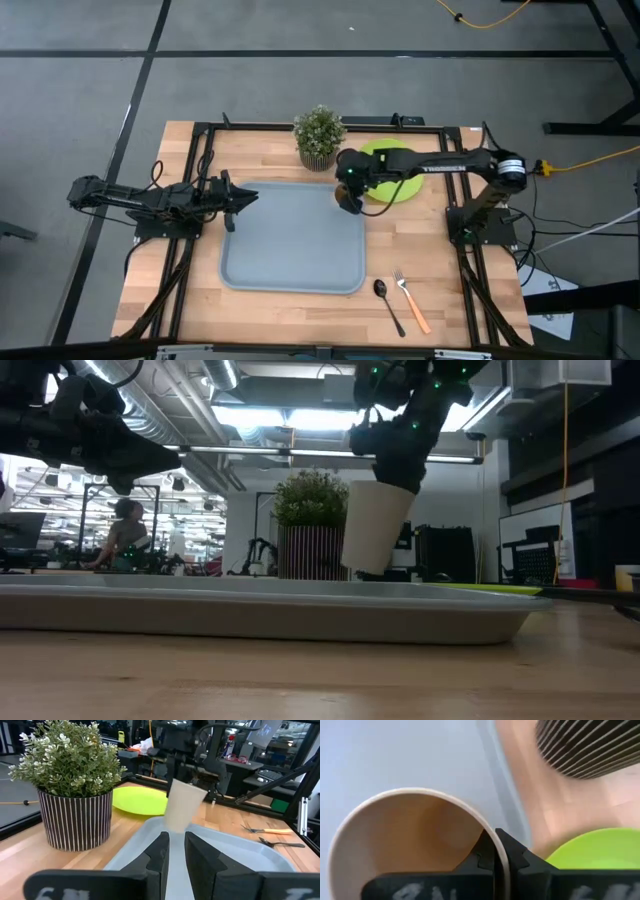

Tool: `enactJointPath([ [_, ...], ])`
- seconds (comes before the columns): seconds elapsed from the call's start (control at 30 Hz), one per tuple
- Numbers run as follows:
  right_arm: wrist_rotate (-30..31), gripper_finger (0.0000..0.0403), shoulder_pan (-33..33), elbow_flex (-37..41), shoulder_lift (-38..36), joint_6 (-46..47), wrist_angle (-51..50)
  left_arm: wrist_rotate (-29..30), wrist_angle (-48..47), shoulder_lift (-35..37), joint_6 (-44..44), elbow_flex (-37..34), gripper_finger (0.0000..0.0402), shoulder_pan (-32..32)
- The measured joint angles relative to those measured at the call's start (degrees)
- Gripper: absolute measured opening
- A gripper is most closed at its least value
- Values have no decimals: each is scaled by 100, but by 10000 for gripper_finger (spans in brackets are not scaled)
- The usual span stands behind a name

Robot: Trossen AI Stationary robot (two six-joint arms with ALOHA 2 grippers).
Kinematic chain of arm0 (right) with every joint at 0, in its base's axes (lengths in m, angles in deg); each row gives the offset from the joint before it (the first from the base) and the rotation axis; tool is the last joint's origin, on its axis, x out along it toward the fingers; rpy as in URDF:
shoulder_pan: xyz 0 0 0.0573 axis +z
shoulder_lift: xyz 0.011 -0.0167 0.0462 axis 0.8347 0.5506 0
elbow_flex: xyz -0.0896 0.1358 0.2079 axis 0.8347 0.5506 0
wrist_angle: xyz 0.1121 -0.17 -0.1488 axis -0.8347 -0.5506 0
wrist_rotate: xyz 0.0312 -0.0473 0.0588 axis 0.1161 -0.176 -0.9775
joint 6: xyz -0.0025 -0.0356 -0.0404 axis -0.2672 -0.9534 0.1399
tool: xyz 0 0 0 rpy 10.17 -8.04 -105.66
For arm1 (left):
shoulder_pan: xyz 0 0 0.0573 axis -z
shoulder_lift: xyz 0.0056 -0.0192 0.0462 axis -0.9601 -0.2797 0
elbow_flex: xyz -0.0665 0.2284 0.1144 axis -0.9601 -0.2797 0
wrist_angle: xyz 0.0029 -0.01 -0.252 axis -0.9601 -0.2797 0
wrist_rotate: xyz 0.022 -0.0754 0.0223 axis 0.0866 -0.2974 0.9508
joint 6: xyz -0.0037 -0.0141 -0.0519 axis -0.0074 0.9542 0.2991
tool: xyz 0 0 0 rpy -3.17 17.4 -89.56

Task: Pick and place plate/cup/fork/spoon on tray
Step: Put the white cup on the gray serving tray

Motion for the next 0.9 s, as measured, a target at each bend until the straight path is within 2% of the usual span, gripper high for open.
enactJointPath([
  [0.2,-346,5,-65,-4,127,12,-128,0,0,0,-1,0,53,1],
  [0.47,-361,5,-74,-4,128,26,-215,0,0,0,-2,0,53,-1],
  [0.7,-355,47,-40,220,128,141,-39,-1,-1,1,-2,0,53,1],
  [0.9,-359,54,-35,295,130,169,-45,-2,-2,1,-2,0,53,0],
])
